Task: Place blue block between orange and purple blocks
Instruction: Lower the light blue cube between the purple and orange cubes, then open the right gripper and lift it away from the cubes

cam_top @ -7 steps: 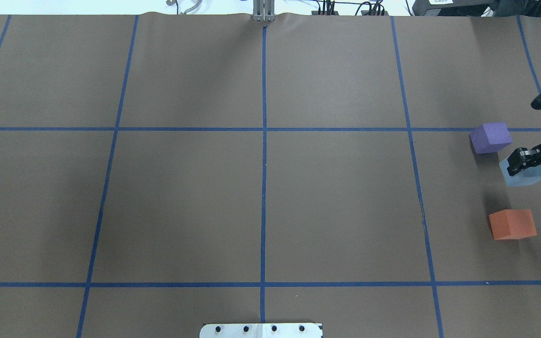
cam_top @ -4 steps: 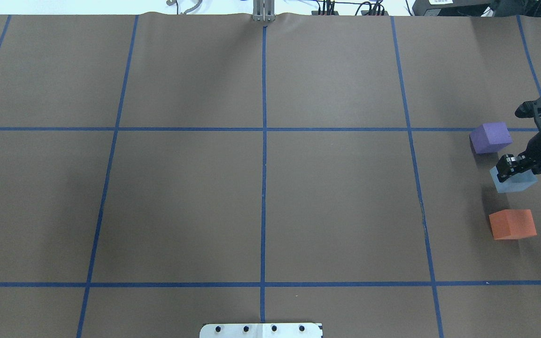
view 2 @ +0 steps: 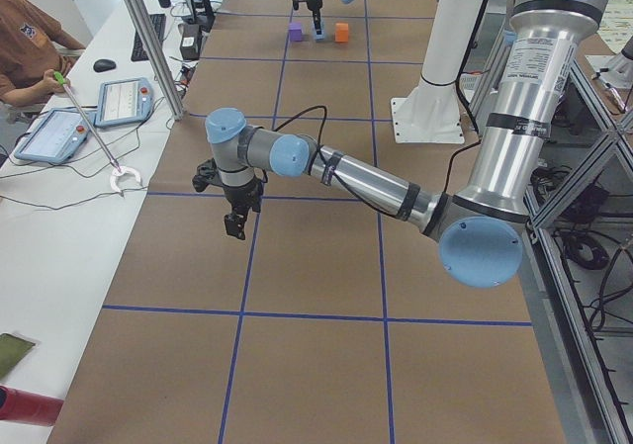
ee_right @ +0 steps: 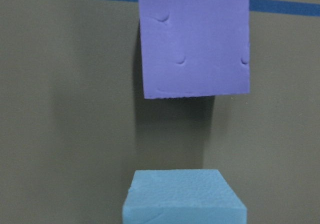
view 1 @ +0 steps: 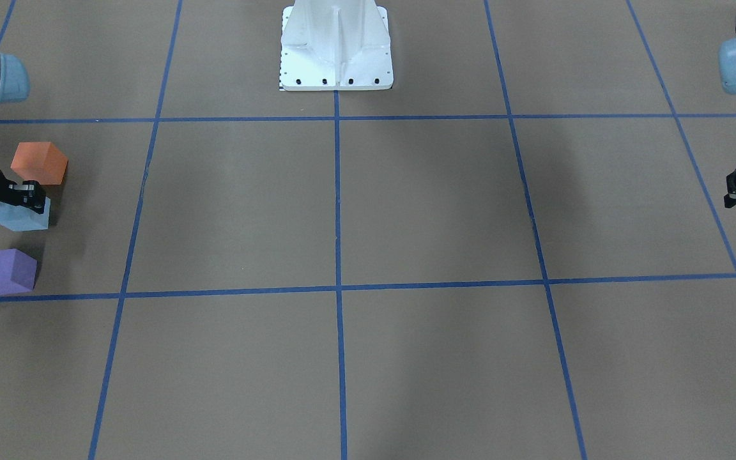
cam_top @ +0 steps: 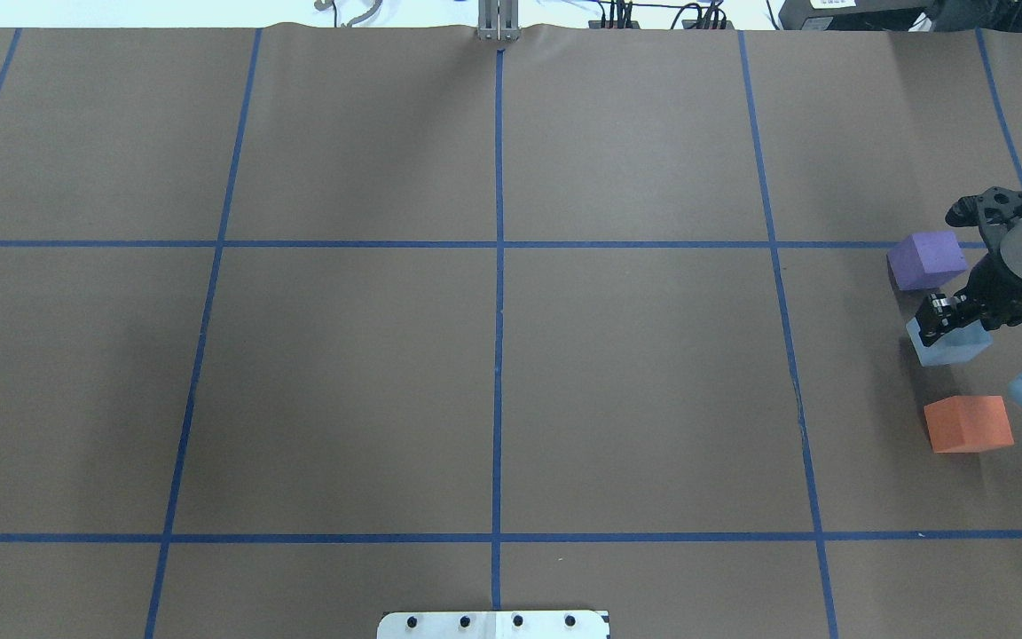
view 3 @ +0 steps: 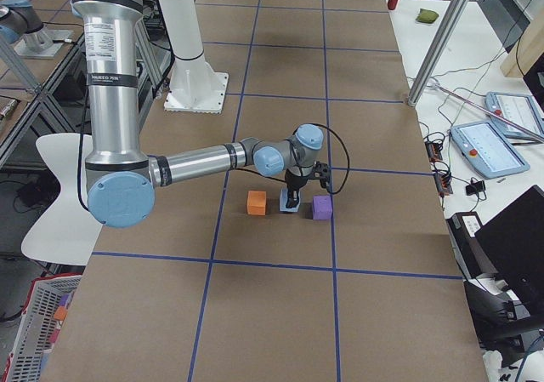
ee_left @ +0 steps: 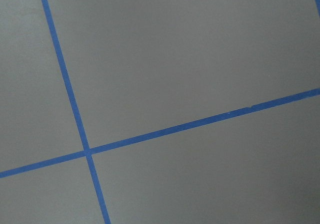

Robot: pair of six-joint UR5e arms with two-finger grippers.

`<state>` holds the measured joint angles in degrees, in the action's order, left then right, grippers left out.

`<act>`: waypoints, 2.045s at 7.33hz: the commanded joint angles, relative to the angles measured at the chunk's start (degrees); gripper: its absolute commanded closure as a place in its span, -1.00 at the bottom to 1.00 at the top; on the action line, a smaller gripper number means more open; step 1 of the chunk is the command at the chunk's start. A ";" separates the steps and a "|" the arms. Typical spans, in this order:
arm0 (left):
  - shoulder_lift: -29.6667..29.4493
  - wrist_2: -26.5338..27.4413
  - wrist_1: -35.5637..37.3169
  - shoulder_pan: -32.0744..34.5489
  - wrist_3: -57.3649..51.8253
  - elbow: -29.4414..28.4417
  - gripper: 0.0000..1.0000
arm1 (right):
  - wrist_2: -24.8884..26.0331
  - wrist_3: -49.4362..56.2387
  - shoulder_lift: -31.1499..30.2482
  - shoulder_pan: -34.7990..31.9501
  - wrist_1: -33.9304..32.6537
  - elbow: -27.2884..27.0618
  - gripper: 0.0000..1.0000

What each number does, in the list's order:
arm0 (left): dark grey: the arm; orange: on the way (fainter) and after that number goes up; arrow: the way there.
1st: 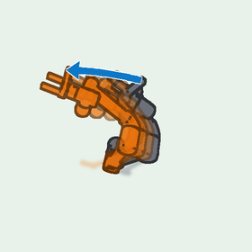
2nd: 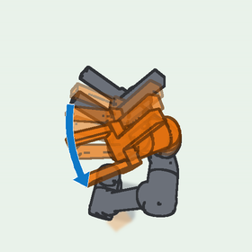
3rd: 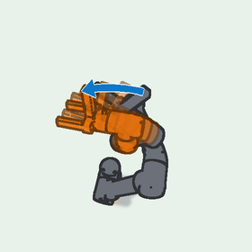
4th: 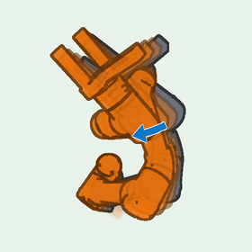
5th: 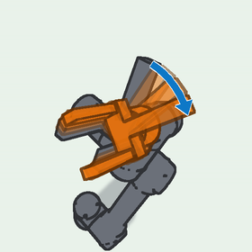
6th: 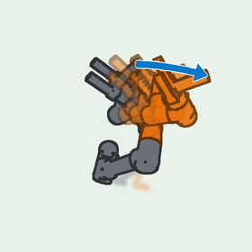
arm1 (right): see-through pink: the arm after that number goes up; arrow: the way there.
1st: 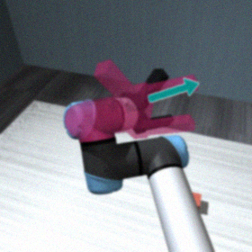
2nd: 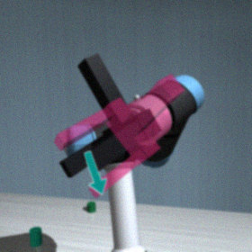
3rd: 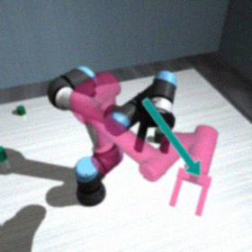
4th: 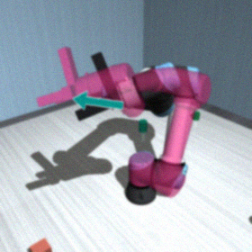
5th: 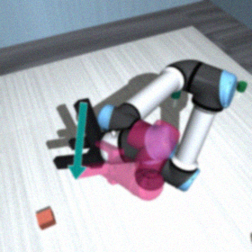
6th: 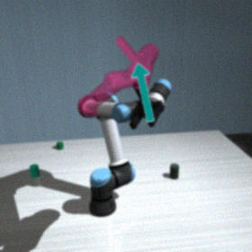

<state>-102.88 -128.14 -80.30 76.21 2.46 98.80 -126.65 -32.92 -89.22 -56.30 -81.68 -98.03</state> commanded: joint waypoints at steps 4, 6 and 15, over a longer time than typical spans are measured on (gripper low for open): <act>0.05 0.00 -0.03 -0.09 0.00 -0.54 -1.00 | 0.26 0.58 0.54 0.31 0.03 1.35 0.24; 0.05 0.00 -0.03 -0.09 0.00 -0.45 -1.00 | 0.44 0.40 0.28 -0.65 1.25 0.74 -1.00; 5.73 -0.79 -1.86 18.04 -24.85 -8.27 -1.00 | -7.12 40.05 -2.25 -34.54 -22.99 -10.89 -1.00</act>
<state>-100.48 -128.42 -80.85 87.92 -17.17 92.00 -133.53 -3.87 -89.66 -85.59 -102.33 -110.27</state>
